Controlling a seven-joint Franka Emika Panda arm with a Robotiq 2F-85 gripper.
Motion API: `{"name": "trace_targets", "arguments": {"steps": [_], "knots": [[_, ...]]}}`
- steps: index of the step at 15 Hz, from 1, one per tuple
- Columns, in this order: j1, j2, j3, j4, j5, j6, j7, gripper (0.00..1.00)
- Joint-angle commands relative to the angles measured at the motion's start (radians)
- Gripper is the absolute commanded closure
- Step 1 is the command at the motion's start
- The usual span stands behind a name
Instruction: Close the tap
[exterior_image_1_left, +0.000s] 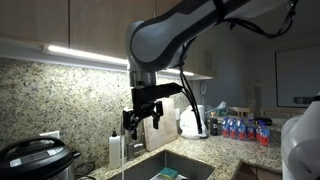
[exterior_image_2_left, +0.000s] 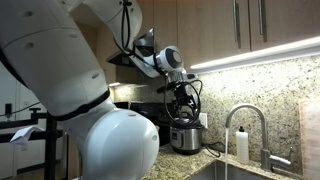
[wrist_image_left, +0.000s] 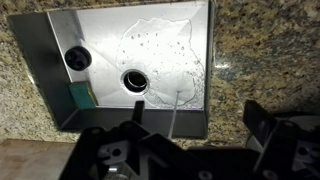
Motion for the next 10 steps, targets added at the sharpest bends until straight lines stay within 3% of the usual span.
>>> {"name": "trace_targets", "arguments": {"steps": [1, 10], "knots": [[0.009, 0.001, -0.052, -0.008, -0.030, -0.003, -0.026, 0.00], [-0.029, -0.003, -0.214, -0.051, -0.030, 0.053, -0.132, 0.00]]}}
